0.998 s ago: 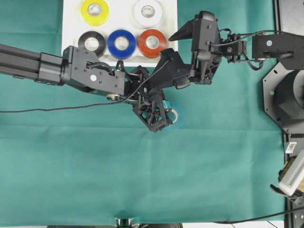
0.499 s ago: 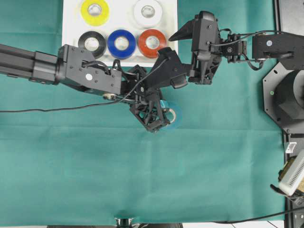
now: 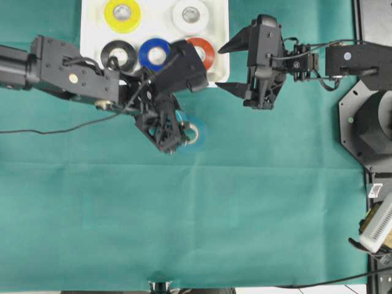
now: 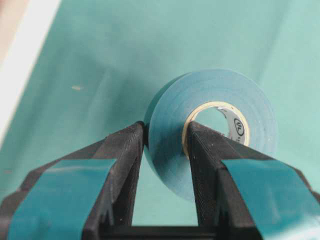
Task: Put the tape alternately from left to right into the white case.
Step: 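Carry the teal roll into the tray and release it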
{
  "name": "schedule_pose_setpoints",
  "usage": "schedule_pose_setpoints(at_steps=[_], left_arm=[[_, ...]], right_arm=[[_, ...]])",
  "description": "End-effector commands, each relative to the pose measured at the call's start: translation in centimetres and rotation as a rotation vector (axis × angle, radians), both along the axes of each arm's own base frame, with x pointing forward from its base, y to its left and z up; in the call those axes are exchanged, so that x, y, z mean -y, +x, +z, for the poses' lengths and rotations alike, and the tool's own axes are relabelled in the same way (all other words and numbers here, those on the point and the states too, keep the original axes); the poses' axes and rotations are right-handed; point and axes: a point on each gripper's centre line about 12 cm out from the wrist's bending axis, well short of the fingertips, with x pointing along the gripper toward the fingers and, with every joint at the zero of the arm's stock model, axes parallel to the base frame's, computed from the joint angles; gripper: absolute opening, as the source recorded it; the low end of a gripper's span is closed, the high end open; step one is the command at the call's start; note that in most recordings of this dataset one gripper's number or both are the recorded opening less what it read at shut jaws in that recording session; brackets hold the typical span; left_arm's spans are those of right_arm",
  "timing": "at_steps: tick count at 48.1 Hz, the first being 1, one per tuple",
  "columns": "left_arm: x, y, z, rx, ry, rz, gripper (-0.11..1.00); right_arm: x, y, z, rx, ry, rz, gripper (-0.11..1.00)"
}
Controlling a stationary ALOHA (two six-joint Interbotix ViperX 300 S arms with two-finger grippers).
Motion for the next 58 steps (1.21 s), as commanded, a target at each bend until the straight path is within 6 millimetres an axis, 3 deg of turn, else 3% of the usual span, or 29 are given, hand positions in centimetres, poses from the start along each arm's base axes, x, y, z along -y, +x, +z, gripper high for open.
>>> schedule_pose_setpoints(at_steps=[1,51,58], left_arm=[[-1.2,-0.3,2.6,0.063,0.004,0.024,0.26],[-16.3,-4.8,2.3,0.055,0.141,0.233,0.26],[-17.7,-5.4,2.3,0.048,0.168,0.237,0.26]], right_arm=[[0.0,0.2,0.5,0.022,-0.002,0.002,0.84],[-0.1,-0.2,0.1,0.009,0.003,0.001,0.84],[-0.1,-0.2,0.1,0.009,0.003,0.001,0.84]])
